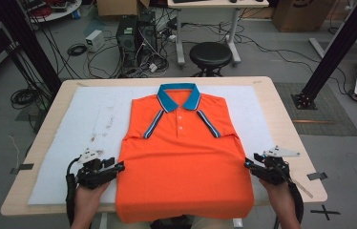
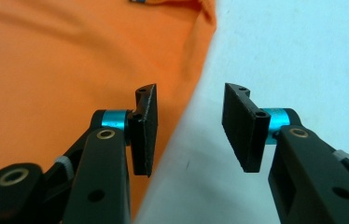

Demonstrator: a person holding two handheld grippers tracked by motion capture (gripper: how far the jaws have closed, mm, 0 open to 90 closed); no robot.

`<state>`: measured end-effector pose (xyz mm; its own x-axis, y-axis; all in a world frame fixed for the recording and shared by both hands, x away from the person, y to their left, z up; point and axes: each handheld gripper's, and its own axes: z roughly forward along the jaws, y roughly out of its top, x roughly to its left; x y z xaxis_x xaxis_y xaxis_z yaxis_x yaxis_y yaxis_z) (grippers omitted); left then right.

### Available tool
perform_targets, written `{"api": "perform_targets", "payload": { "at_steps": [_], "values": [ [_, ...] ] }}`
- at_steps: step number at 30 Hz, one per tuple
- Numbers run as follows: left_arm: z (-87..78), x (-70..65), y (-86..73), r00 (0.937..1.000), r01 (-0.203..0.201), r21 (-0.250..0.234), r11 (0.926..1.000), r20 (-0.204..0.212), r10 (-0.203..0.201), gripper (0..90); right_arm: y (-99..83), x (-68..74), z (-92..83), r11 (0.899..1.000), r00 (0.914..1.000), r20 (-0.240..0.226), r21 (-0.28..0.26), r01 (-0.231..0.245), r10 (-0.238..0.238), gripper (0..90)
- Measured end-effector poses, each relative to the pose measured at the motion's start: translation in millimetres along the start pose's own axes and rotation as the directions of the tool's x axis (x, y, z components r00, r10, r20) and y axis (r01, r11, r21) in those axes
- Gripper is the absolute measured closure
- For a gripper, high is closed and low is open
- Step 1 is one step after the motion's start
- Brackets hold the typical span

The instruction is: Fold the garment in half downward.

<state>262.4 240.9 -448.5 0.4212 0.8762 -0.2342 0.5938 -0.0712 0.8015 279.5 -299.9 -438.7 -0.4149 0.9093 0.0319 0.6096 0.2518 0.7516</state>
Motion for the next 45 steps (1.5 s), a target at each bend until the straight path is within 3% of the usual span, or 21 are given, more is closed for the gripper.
{"api": "perform_targets", "payload": {
  "at_steps": [4,9,13,15,16,17,18,25,29,36,39,40,42,43,45],
  "values": [
    [-3.2,-6.1,-10.8,0.9995,0.001,0.017,0.9999,0.03,-0.002,52.3,-10.8,7.3,-5.2,1.0,0.9996,-0.028,0.014,0.011,-0.011,56.8],
    [-8.2,-12.5,-19.4,0.9992,0.013,0.025,0.9996,0.039,-0.014,55.8,-17.8,18.5,-10.6,0.999,0.9986,-0.038,0.031,0.039,-0.038,56.8],
    [-12.1,-20.0,-25.7,0.9998,-0.012,0.014,0.9998,0.016,0.012,57.5,-26.9,25.0,-14.5,0.997,0.9985,-0.034,0.064,0.046,-0.043,61.4],
    [-13.8,-23.8,-28.3,0.9993,-0.025,0.013,0.9996,-0.026,0.026,67.0,-29.4,26.7,-17.9,0.996,0.9977,-0.041,0.064,0.056,-0.053,72.3],
    [-14.1,-24.8,-29.1,0.9988,-0.035,0.018,0.9992,-0.035,0.035,78.1,-30.4,27.3,-18.5,0.996,0.9966,-0.046,0.062,0.071,-0.069,78.3],
    [-14.6,-25.0,-29.4,0.9988,-0.032,0.021,0.9993,-0.036,0.033,84.2,-31.0,28.4,-18.9,0.995,0.9952,-0.064,0.06,0.078,-0.074,88.3],
    [-15.1,-24.5,-29.4,0.9992,-0.025,0.023,0.9994,-0.031,0.025,86.1,-31.2,30.3,-19.5,0.994,0.994,-0.07,0.061,0.088,-0.084,88.8],
    [-31.6,-15.3,-32.0,0.9999,0.01,0.028,0.9996,0.003,-0.01,86.8,-37.1,30.9,-34.0,0.995,0.9928,-0.086,0.052,0.089,-0.084,89.8],
    [-36.1,-17.3,-37.2,0.9996,0.002,0.048,0.9989,0.028,-0.003,86.8,-38.4,31.1,-42.0,0.994,0.9921,-0.089,0.053,0.093,-0.089,89.8],
    [-49.3,-22.3,-42.1,0.9982,-0.01,0.04,0.9992,0.059,0.008,86.8,-44.5,32.0,-56.1,0.993,0.9899,-0.109,0.06,0.098,-0.091,89.7],
    [-50.5,-21.9,-42.9,0.9979,-0.015,0.041,0.999,0.063,0.012,86.0,-47.8,33.0,-57.6,0.993,0.988,-0.124,0.066,0.101,-0.092,89.4],
    [-50.4,-21.7,-42.0,0.9987,-0.008,0.029,0.9996,0.05,0.007,82.0,-47.2,33.3,-58.5,0.994,0.9881,-0.127,0.053,0.094,-0.087,86.7],
    [-49.6,-20.1,-38.3,0.9995,0.02,-0.006,0.9998,0.026,-0.02,58.6,-43.2,32.5,-59.7,0.998,0.9907,-0.123,0.021,0.062,-0.059,72.6],
    [-49.2,-19.0,-36.3,0.9993,0.031,-0.029,0.9991,0.023,-0.03,53.1,-40.8,31.5,-59.5,0.999,0.9926,-0.113,0.003,0.045,-0.045,67.0],
    [-45.3,-16.5,-32.5,0.9993,0.032,-0.048,0.9984,0.018,-0.031,51.5,-35.7,28.6,-55.2,0.999,0.9956,-0.089,-0.019,0.028,-0.029,59.7]
  ]
}}
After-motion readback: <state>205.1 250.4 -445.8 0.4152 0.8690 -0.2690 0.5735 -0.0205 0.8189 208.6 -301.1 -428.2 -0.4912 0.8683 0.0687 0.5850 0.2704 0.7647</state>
